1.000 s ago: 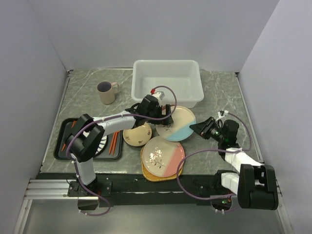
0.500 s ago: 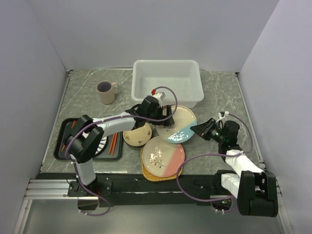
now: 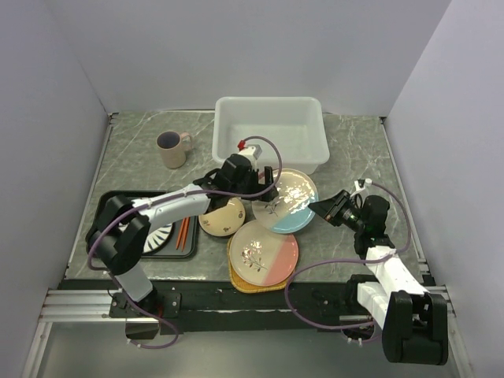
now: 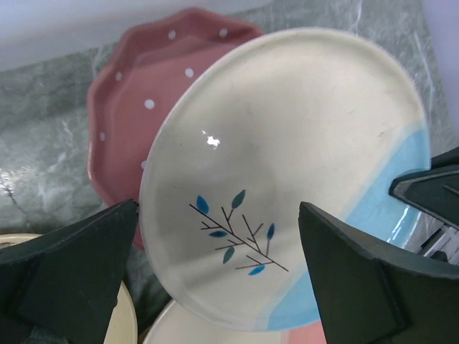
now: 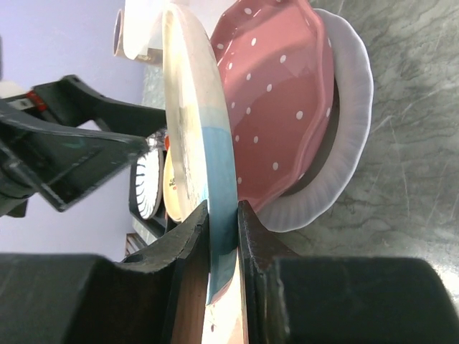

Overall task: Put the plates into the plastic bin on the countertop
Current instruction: Pick up the plate at the center of the board, then place the plate in the plastic bin.

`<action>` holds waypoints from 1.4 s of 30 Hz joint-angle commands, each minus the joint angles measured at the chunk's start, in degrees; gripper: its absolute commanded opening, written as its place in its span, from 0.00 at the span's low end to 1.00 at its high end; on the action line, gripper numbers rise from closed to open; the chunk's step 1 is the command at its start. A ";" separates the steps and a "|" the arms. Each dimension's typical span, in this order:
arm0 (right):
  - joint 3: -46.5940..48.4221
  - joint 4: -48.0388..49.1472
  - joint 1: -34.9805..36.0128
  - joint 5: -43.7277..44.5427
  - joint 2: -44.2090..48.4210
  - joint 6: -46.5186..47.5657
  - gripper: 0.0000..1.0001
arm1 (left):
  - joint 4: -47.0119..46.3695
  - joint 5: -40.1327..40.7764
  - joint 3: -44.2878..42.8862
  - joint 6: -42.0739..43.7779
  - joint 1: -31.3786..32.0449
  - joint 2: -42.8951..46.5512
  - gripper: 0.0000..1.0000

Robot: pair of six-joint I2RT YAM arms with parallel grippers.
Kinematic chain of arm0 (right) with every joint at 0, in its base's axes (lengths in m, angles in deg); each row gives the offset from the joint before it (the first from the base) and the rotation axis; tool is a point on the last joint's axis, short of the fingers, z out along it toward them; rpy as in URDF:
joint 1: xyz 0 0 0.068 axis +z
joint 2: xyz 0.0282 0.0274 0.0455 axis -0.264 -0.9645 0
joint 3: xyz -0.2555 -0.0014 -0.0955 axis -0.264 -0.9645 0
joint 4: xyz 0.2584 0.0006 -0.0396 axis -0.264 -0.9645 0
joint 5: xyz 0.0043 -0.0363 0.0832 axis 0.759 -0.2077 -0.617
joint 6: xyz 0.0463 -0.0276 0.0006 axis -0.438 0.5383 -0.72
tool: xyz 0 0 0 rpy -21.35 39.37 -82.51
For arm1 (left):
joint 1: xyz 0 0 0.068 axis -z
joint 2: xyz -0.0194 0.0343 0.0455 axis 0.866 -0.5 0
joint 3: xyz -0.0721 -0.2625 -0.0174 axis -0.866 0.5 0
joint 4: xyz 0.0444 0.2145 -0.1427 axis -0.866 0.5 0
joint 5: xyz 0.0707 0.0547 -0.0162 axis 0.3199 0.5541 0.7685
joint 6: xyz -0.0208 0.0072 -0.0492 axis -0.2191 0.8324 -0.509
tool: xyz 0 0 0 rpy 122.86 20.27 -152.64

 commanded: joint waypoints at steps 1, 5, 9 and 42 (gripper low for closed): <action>4.28 3.19 -0.03 -2.45 2.32 -1.09 0.00 | -1.46 5.08 0.09 0.82 0.33 5.61 0.99; 5.25 3.10 0.05 -3.15 3.11 -1.97 0.00 | -0.32 8.34 0.44 1.52 0.33 8.33 0.99; 6.83 0.21 0.14 -1.84 4.60 -0.31 0.00 | 1.35 11.86 1.50 2.14 0.33 10.79 0.99; 20.45 -0.94 5.75 -0.43 -2.06 0.41 0.00 | 3.73 7.56 7.21 3.90 -14.78 19.41 0.99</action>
